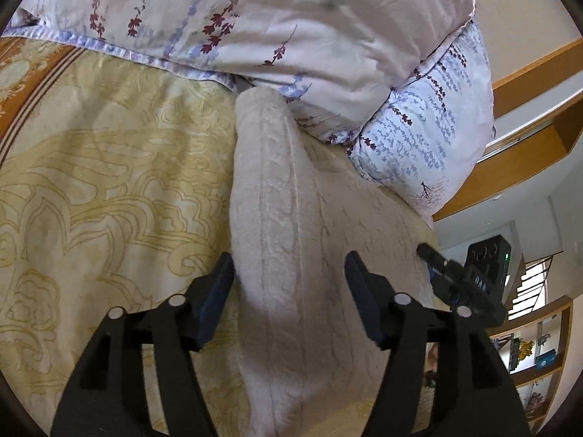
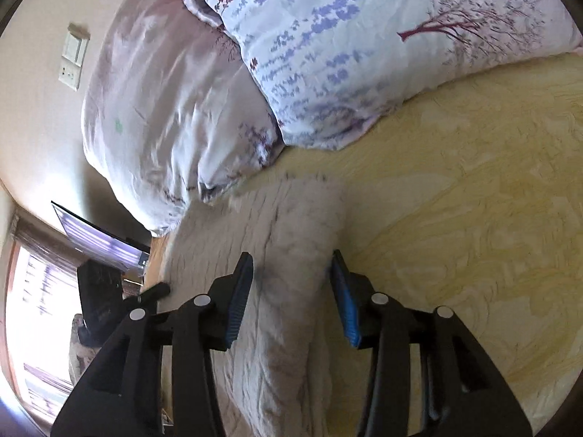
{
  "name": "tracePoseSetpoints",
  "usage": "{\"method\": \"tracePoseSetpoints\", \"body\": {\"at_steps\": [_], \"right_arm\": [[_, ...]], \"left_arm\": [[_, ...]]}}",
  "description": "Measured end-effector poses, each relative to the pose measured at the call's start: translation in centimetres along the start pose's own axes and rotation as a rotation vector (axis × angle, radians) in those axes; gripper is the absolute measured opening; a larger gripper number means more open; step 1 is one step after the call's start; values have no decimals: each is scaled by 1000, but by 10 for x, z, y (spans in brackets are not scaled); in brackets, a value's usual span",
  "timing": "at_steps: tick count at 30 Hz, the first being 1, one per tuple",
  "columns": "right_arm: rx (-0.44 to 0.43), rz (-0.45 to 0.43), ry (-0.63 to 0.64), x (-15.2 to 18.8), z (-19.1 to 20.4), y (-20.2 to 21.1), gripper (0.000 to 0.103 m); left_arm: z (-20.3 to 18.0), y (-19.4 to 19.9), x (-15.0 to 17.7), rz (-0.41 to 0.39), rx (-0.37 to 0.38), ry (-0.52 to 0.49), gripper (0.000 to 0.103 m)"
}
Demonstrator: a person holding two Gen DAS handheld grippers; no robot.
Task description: Fold small clothes
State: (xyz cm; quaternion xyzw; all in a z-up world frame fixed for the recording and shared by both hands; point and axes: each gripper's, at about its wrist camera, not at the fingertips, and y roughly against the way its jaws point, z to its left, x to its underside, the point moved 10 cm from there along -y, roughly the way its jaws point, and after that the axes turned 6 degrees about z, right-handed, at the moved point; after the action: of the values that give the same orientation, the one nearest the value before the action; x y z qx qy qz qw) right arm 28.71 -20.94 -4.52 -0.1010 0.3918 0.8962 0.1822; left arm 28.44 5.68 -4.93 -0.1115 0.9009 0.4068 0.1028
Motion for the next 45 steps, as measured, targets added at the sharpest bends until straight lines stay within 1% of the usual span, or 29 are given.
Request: {"method": "tracePoseSetpoints", "body": {"at_steps": [2,3,4,5,6,7,8,10,11,13,15,17,20,22,24,25,26,27,28,32,34,35,36,37,38,39,41,43,45], "right_arm": [[54,-33,52,-8,5,-7,9],[86,-61,94,-13,8,-3,9],[120,-112,142,-20,15,3,9],[139,-147,172,-25,22,7,9],[179,-182,203,-30,26,11,9],[208,-191,212,-32,25,13,9],[258,-181,210,-34,20,8,9],[328,-103,146,-32,-6,-11,9],[346,-72,121,-30,-16,-20,9],[349,-70,107,-30,-21,-24,10],[355,-70,123,-29,-16,-16,13],[339,-82,138,-23,-10,-1,25],[290,-100,162,-1,-1,24,37],[275,-83,161,18,-1,32,41],[257,-50,168,35,-1,29,41],[287,-37,184,41,-2,23,41],[360,-31,218,46,-5,17,41],[412,-33,245,46,-6,14,41],[475,-52,271,44,-6,11,41],[651,-86,374,36,3,4,41],[677,-115,388,38,9,13,41],[652,-152,391,44,15,24,43],[623,-178,393,50,20,33,47],[594,-202,392,55,26,40,63],[556,-242,394,64,32,52,80],[527,-281,404,72,37,61,86],[511,-332,427,85,46,70,96],[531,-360,438,95,48,75,102],[560,-391,441,104,49,79,102]], "left_arm": [[1,1,0,-6,-14,1,65],[2,2,1,-8,-22,-1,65],[3,2,0,-10,-34,-3,65],[3,1,-1,-12,-42,-5,66],[3,2,-1,-15,-47,-6,66],[3,2,-2,-20,-56,-10,66],[4,1,-3,-23,-61,-12,66],[5,-1,-3,-26,-75,-17,67],[5,-2,-3,-25,-80,-19,69],[5,-6,-2,-21,-93,-22,70],[4,-5,0,-21,-98,-27,69],[1,2,3,-20,-88,-29,69],[-4,15,12,-32,-85,-59,69],[-7,20,22,-32,-90,-82,69],[-9,20,30,-22,-86,-96,69],[-10,20,33,-22,-102,-112,70],[-10,19,34,-29,-133,-129,71],[-10,17,34,-37,-163,-143,73],[-10,15,34,-46,-193,-152,72],[-13,7,27,-93,-302,-191,73],[-16,14,30,-112,-323,-199,72],[-19,20,34,-123,-317,-208,72],[-21,26,38,-134,-318,-222,72],[-23,34,45,-153,-335,-246,76],[-24,41,52,-172,-354,-266,83],[-25,50,61,-199,-382,-293,87],[-22,62,76,-230,-424,-314,98],[-16,68,89,-247,-455,-303,100],[-10,70,99,-249,-460,-279,101]]}}
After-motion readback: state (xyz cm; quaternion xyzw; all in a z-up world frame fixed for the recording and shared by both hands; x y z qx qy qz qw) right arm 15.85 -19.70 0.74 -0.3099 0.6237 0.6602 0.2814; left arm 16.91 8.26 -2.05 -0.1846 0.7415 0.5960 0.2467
